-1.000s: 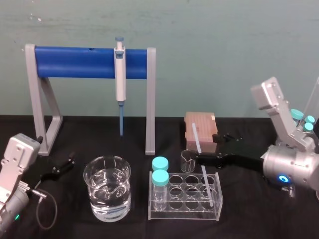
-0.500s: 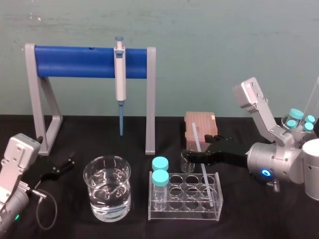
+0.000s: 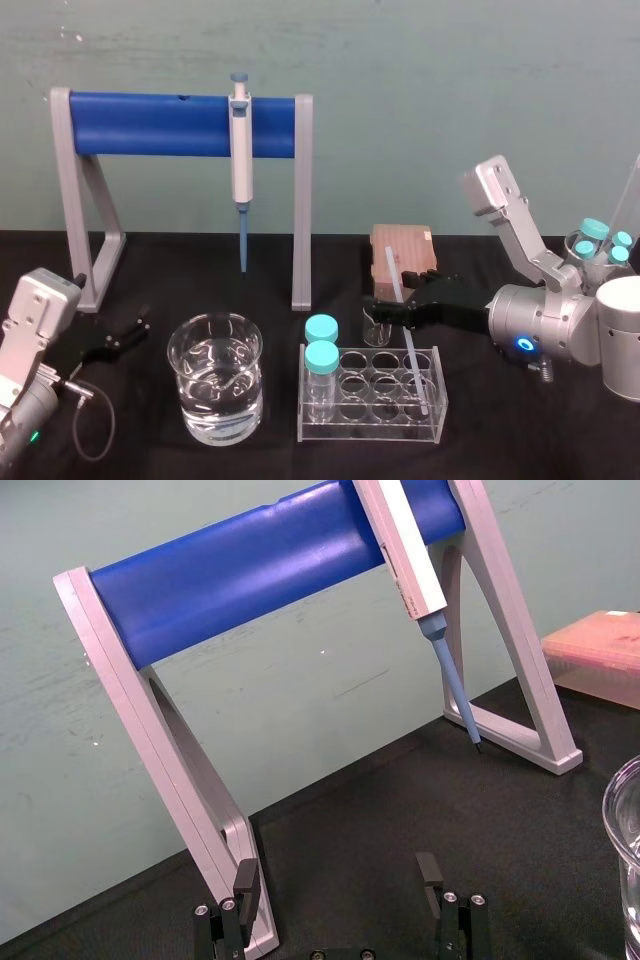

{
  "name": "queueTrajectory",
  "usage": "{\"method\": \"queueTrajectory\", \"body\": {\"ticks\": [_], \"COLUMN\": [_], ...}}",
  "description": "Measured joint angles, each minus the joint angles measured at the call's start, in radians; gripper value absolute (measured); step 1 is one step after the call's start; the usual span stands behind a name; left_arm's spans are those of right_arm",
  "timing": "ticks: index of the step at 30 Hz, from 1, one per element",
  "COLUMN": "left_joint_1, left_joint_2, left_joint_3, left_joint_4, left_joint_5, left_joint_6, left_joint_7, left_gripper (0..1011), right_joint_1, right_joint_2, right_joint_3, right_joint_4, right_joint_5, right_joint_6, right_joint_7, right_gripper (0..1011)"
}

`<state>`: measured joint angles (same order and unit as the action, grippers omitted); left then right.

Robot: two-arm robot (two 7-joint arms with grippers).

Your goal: Pick up the stirring rod with one hand, then place it down.

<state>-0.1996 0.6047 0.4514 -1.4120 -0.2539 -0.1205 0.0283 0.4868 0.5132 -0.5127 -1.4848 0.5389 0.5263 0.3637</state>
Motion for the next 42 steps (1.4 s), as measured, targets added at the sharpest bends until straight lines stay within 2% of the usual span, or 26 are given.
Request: {"method": "queueTrajectory", "body": {"ticks": [4,8,9,12,14,15,16,17,25,33,42], "left_joint_1": [0.0,0.0,0.0,0.0,0.0,0.0,0.0,0.0,0.0,0.0,0.0], "left_joint_2": [0.0,0.0,0.0,0.0,0.0,0.0,0.0,0.0,0.0,0.0,0.0], "left_joint_3": [0.0,0.0,0.0,0.0,0.0,0.0,0.0,0.0,0.0,0.0,0.0], "left_joint_4": [0.0,0.0,0.0,0.0,0.0,0.0,0.0,0.0,0.0,0.0,0.0], "left_joint_5": [0.0,0.0,0.0,0.0,0.0,0.0,0.0,0.0,0.0,0.0,0.0], "left_joint_6": [0.0,0.0,0.0,0.0,0.0,0.0,0.0,0.0,0.0,0.0,0.0], "left_joint_7": [0.0,0.0,0.0,0.0,0.0,0.0,0.0,0.0,0.0,0.0,0.0], "left_gripper": [1005,1005,1005,1005,1005,1005,1005,1005,1005,1005,1005], "right_joint_1": [-0.003,-0.007,-0.008,-0.01,-0.011,-0.011,-0.012,-0.012,-0.016,-0.025,-0.069], "right_joint_2": [0.0,0.002,0.002,0.004,0.004,0.004,0.004,0.004,0.005,0.005,0.017], "right_joint_3": [0.005,0.012,0.013,0.016,0.018,0.018,0.018,0.019,0.024,0.033,0.069], "right_joint_4": [0.001,0.002,0.002,0.002,0.003,0.003,0.003,0.004,0.004,-0.004,-0.05], "right_joint_5": [-0.001,-0.001,-0.001,0.0,0.0,0.0,0.0,0.0,0.0,0.004,0.044], "right_joint_6": [-0.003,-0.006,-0.006,-0.008,-0.01,-0.012,-0.012,-0.013,-0.018,-0.023,-0.035], "right_joint_7": [0.006,0.008,0.009,0.012,0.014,0.014,0.014,0.015,0.016,0.016,0.007], "right_gripper": [761,625,565,508,420,420,339,339,94,79,79]}}
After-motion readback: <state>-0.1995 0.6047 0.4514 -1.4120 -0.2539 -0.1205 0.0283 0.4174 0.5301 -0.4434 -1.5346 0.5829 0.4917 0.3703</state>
